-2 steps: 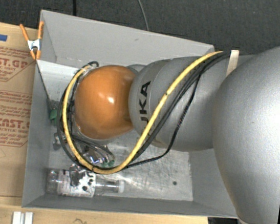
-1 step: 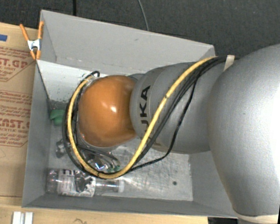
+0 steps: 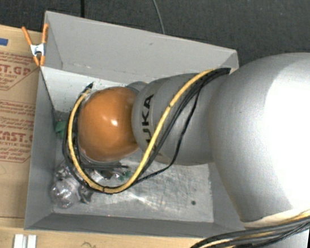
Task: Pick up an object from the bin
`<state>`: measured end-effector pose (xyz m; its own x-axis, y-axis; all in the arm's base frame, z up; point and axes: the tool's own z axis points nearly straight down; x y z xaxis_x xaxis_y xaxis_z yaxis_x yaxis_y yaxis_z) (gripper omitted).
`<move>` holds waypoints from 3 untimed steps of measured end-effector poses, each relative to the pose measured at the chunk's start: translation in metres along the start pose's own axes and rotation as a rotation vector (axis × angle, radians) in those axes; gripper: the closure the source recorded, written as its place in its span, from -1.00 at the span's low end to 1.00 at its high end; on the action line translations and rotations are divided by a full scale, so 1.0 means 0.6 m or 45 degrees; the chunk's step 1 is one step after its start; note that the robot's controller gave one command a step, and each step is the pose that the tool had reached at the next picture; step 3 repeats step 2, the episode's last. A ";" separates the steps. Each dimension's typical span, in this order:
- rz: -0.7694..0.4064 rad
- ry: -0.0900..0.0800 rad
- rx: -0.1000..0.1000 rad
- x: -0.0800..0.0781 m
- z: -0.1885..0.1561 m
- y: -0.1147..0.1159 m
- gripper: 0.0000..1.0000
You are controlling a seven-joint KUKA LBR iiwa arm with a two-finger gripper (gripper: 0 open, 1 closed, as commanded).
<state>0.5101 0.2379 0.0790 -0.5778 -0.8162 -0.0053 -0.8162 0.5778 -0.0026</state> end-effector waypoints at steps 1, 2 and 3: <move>0.000 0.000 0.000 0.000 0.000 0.000 1.00; -0.026 0.003 -0.004 0.023 -0.211 0.011 1.00; -0.026 0.003 -0.004 0.023 -0.211 0.011 1.00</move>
Offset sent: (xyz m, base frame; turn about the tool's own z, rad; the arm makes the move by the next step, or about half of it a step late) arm -0.0142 -0.0091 0.1267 -0.0208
